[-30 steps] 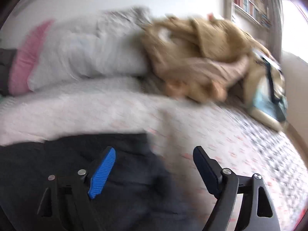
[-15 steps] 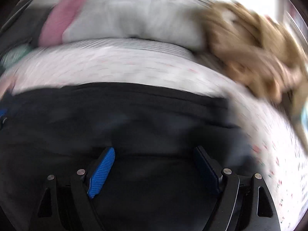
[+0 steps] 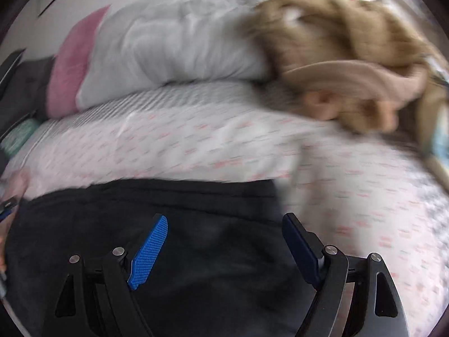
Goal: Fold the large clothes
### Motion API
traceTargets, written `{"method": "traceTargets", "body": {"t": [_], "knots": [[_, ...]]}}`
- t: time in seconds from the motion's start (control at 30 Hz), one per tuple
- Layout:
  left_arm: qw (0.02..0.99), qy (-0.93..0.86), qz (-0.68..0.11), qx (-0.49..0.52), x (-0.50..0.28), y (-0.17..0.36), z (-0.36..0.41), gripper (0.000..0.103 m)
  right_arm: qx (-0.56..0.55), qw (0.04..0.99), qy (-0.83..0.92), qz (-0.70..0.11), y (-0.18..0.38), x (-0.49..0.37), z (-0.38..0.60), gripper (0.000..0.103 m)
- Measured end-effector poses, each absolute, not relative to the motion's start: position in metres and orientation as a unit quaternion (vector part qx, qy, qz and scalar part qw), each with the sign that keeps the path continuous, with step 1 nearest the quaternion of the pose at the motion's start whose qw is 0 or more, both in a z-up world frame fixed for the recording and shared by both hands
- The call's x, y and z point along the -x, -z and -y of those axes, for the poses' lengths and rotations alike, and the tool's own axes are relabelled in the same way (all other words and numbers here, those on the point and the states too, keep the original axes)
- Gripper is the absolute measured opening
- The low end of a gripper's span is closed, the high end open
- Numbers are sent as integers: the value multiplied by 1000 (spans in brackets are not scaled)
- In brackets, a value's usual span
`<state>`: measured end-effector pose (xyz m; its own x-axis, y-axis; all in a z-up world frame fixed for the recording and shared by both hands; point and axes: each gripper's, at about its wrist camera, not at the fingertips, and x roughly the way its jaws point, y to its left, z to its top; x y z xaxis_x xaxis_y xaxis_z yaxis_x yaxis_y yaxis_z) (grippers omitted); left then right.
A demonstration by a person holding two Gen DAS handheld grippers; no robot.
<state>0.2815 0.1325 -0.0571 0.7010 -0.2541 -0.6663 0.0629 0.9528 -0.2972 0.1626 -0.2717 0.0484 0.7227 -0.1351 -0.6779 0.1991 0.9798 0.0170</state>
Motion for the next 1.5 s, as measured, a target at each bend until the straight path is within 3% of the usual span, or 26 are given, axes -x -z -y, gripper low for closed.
{"method": "traceTargets", "body": {"t": [0.17, 0.3, 0.37, 0.57, 0.67, 0.73, 0.93, 1.2, 1.33, 1.5], "knots": [[879, 108, -437, 156, -313, 102, -136, 85, -93, 901, 94, -413, -1, -179, 285, 84], [876, 2, -463, 136, -317, 113, -181, 85, -103, 888, 156, -421, -1, -163, 326, 84], [865, -26, -471, 173, -308, 114, -212, 85, -117, 883, 185, -416, -8, -143, 347, 84], [870, -6, -444, 213, -244, 80, -231, 86, -140, 899, 175, -377, -49, -90, 341, 85], [862, 10, -455, 223, -211, 63, -229, 99, -138, 911, 153, -356, -71, -68, 317, 86], [858, 13, -456, 237, -194, 51, -227, 100, -130, 920, 132, -345, -83, -48, 296, 88], [869, 22, -434, 238, -131, 37, -224, 102, -92, 932, 82, -342, -90, -11, 239, 102], [853, 22, -403, 330, -72, 90, -241, 102, -84, 931, 50, -353, -74, 9, 208, 103], [806, 37, -431, 404, -70, 115, -245, 102, -74, 930, 50, -356, -71, 10, 200, 103], [784, 23, -465, 411, -74, 133, -232, 102, -42, 929, 45, -365, -66, 9, 185, 103]]}}
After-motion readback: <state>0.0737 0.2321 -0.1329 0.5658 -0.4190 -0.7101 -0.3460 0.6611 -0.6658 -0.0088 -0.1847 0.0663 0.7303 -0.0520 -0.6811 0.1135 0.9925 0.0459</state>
